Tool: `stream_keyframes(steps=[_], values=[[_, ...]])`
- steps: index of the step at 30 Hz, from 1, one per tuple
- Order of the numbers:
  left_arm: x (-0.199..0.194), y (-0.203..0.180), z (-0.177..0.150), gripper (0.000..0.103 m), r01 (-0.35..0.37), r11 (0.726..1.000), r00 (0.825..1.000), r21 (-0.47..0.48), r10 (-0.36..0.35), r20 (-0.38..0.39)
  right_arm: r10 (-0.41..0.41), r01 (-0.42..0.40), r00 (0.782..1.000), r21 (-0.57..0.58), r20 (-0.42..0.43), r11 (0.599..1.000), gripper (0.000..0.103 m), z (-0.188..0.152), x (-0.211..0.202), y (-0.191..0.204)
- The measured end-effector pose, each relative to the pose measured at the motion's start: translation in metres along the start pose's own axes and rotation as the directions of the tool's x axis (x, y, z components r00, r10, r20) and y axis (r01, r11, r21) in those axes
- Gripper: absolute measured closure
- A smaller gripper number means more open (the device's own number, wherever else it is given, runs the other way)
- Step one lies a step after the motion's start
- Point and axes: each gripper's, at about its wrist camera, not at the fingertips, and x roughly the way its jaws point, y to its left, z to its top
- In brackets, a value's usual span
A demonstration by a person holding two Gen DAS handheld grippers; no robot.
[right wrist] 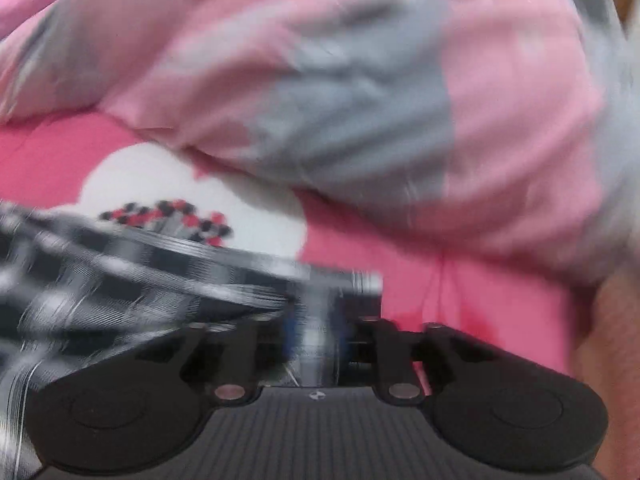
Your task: Fold clothes
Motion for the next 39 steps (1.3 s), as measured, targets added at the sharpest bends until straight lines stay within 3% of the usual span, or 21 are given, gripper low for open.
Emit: stream_keyframes(steps=[4,6,8,11,14,16,18,20,24,29,30,32,39], values=[[0.001,0.001,0.000,0.042,0.005,1.000,1.000,-0.007,-0.005,0.002,0.058,-0.078,0.994,0.227,0.092,0.971,0.057,-0.005,-0.015,-0.037],[0.001,0.001,-0.001,0.042,0.005,1.000,1.000,-0.006,-0.005,0.002,0.015,-0.061,0.989,0.315,0.145,0.947,0.053,-0.004,-0.027,-0.055],[0.001,0.001,-0.001,0.042,0.007,1.000,1.000,-0.011,-0.007,0.003,-0.042,-0.015,0.990,0.396,0.136,0.918,0.052,-0.002,-0.032,-0.073],[0.001,0.003,-0.001,0.042,0.016,1.000,1.000,-0.024,-0.016,0.005,-0.040,-0.004,0.991,0.319,0.130,0.948,0.054,0.005,-0.039,-0.063],[0.001,0.004,0.000,0.042,0.021,0.999,1.000,-0.026,-0.020,0.006,0.150,-0.163,0.974,0.063,0.168,0.985,0.055,0.010,-0.047,0.003],[0.001,0.005,0.000,0.042,0.025,0.999,1.000,-0.027,-0.024,0.008,0.277,-0.258,0.947,-0.129,0.165,0.958,0.057,0.012,-0.050,0.055],[0.000,0.005,-0.001,0.042,0.027,0.999,1.000,-0.032,-0.027,0.011,0.388,-0.335,0.911,-0.303,0.138,0.892,0.058,0.014,-0.052,0.106],[0.000,0.006,-0.001,0.042,0.029,0.999,1.000,-0.035,-0.029,0.012,0.431,-0.362,0.896,-0.389,0.105,0.847,0.062,0.019,-0.043,0.139],[0.001,0.007,-0.002,0.042,0.035,0.999,0.999,-0.038,-0.034,0.014,0.445,-0.361,0.895,-0.525,0.038,0.771,0.066,0.017,-0.031,0.182],[0.001,0.006,-0.002,0.042,0.035,0.999,0.999,-0.036,-0.034,0.017,0.416,-0.349,0.909,-0.584,-0.022,0.733,0.081,0.005,-0.020,0.204],[0.001,0.006,-0.002,0.042,0.035,0.999,0.999,-0.036,-0.034,0.017,0.410,-0.346,0.912,-0.582,-0.024,0.736,0.083,0.004,-0.021,0.203],[0.001,0.006,-0.002,0.042,0.032,0.999,0.999,-0.034,-0.032,0.016,0.397,-0.330,0.918,-0.580,-0.012,0.745,0.102,0.002,-0.024,0.204],[-0.007,0.009,0.004,0.042,0.010,0.998,0.997,-0.066,-0.005,0.077,0.353,-0.237,0.930,-0.565,0.104,0.790,0.103,0.015,-0.036,0.205]])
